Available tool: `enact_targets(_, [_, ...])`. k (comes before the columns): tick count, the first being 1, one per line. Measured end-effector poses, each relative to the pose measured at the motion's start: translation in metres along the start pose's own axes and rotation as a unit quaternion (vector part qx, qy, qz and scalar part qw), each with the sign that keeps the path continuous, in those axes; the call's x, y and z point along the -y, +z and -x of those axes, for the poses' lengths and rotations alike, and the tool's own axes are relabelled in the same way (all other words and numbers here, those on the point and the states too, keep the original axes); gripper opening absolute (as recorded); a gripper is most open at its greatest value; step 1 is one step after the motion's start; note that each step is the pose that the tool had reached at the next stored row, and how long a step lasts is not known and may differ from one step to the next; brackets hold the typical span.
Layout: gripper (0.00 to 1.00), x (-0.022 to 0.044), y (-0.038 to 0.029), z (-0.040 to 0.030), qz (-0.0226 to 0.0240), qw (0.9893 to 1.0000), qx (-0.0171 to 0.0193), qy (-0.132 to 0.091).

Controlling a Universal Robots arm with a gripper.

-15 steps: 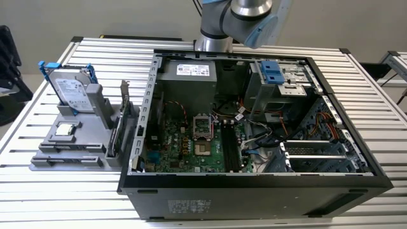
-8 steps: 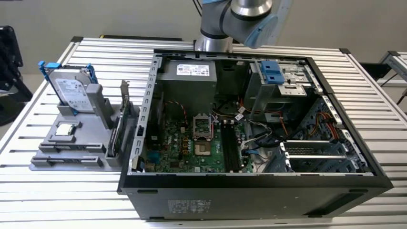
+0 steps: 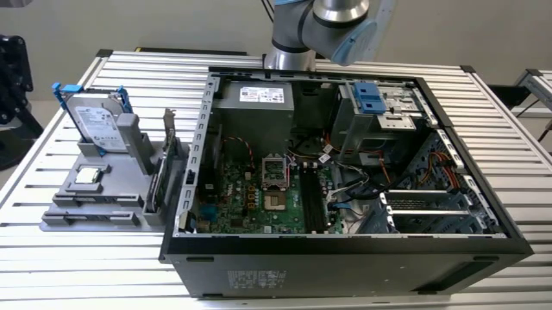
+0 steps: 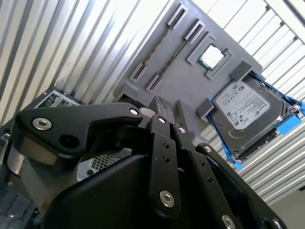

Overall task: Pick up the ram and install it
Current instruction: 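Pick up the ram and move it above insertion slot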

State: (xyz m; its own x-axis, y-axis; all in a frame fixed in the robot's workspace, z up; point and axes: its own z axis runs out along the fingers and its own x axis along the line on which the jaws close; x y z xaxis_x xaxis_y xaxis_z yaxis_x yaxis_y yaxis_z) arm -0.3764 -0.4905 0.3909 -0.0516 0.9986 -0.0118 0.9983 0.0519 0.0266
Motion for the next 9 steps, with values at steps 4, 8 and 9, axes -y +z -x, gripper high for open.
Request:
enact_targets(4, [0.0, 0.0, 0.0001, 0.0, -0.0019, 0.9996, 0.0007, 0.027])
enact_targets(8, [0.0, 0.0006, 0.0001, 0.0, -0.0021, 0.999, 0.001, 0.044])
enact_targets(9, [0.0, 0.0006, 0.0001, 0.0, -0.0021, 0.999, 0.001, 0.044])
